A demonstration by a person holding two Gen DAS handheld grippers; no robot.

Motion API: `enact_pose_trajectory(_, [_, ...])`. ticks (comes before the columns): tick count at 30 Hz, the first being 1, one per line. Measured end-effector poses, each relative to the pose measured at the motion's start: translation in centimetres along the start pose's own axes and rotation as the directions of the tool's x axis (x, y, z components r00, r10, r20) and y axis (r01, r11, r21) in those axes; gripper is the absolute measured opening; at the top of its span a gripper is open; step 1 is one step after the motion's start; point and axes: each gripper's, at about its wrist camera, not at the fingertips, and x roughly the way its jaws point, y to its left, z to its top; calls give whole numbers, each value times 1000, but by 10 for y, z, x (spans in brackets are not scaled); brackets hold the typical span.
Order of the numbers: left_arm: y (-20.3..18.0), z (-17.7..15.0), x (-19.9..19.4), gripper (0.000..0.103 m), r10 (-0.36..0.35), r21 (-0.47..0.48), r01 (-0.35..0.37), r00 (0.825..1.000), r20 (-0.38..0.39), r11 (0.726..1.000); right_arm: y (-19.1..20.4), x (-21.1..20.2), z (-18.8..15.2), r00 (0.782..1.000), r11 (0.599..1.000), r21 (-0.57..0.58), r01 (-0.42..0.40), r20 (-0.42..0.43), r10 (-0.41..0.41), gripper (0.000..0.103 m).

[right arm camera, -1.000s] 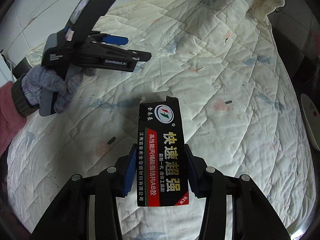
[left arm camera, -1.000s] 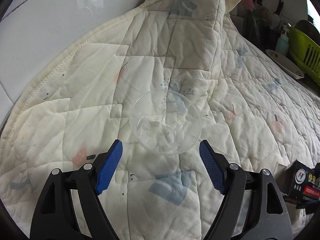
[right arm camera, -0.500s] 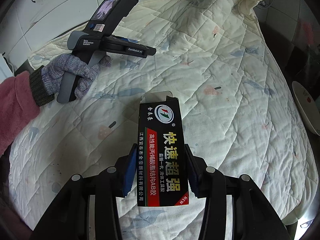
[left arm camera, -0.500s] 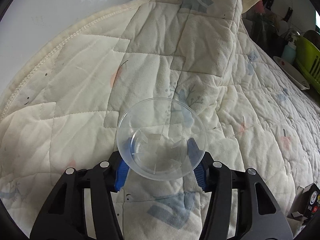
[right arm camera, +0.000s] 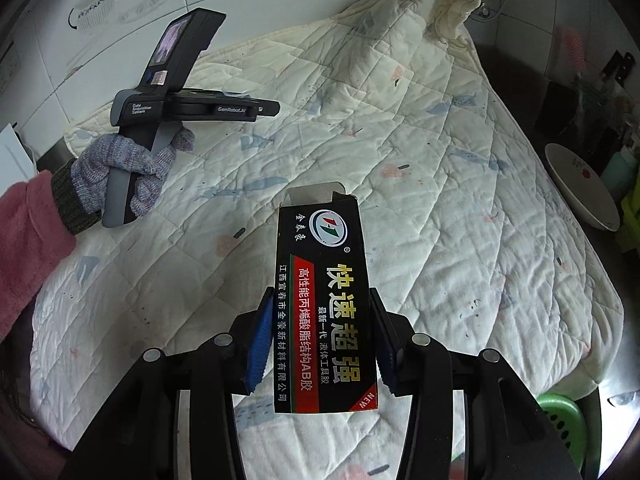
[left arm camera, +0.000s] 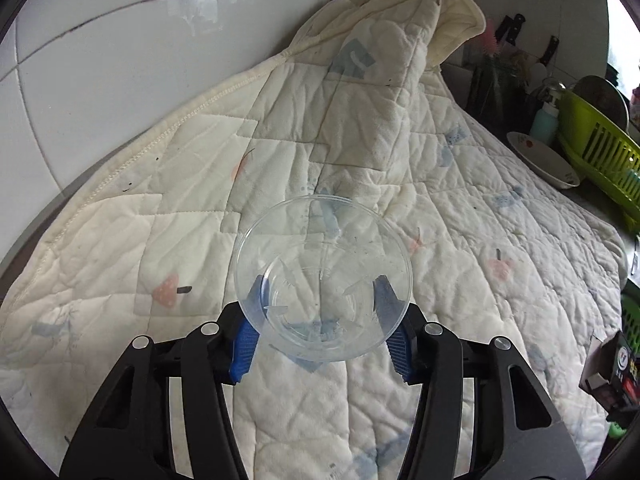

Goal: Collect trash
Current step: 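Carry the glue box to the basket and release it with the right gripper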

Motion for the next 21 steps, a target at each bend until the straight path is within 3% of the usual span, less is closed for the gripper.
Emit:
enact_pose_trajectory(11, [-56, -23, -96, 53, -49, 68, 45, 997, 66, 997, -20, -74, -67, 993, 989, 111, 97, 54, -103, 43])
enact_pose_trajectory(21, [-131, -53, -163, 53, -154, 158, 134, 981, 121, 978, -69, -129, -139, 964, 934, 259, 245, 36, -262, 43])
